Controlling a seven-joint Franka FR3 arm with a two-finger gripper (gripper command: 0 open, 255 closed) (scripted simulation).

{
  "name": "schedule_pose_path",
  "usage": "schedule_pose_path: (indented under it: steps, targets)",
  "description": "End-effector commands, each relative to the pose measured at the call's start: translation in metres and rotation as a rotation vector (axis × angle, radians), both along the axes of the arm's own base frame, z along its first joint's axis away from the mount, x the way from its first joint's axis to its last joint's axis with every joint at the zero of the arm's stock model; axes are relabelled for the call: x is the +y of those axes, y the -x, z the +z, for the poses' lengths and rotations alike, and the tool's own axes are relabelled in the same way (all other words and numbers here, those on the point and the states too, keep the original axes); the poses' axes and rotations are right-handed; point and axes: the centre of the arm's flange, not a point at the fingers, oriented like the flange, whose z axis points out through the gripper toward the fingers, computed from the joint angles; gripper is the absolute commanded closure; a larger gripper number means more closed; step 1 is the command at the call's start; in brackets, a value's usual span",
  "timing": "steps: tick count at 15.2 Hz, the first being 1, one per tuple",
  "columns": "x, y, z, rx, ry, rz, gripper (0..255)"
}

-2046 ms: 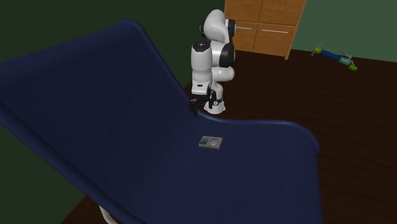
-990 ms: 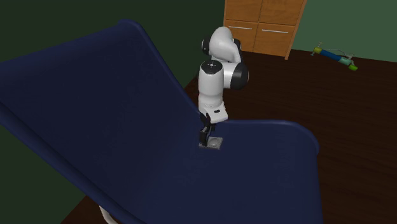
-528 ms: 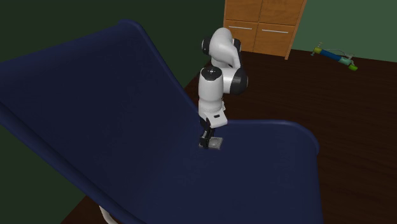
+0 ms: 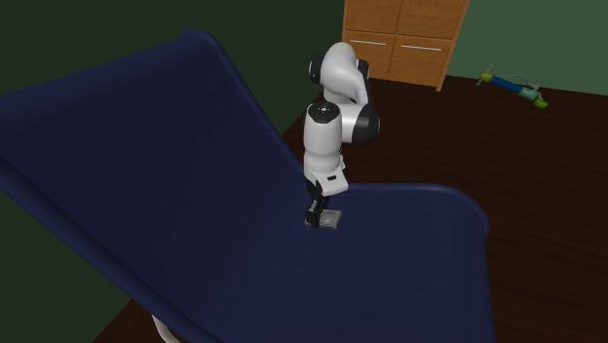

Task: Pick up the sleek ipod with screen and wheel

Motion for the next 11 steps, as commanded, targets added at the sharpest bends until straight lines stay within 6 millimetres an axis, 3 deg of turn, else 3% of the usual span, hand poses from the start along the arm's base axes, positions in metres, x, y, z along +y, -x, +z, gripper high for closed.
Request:
schedule_pose_path:
  steps: [1,11]
  targets:
    - [-0.001,0.000,0.004,0.003,0.000,0.000,255]
    - [-0.001,0.000,0.056,0.003,0.000,0.000,255]
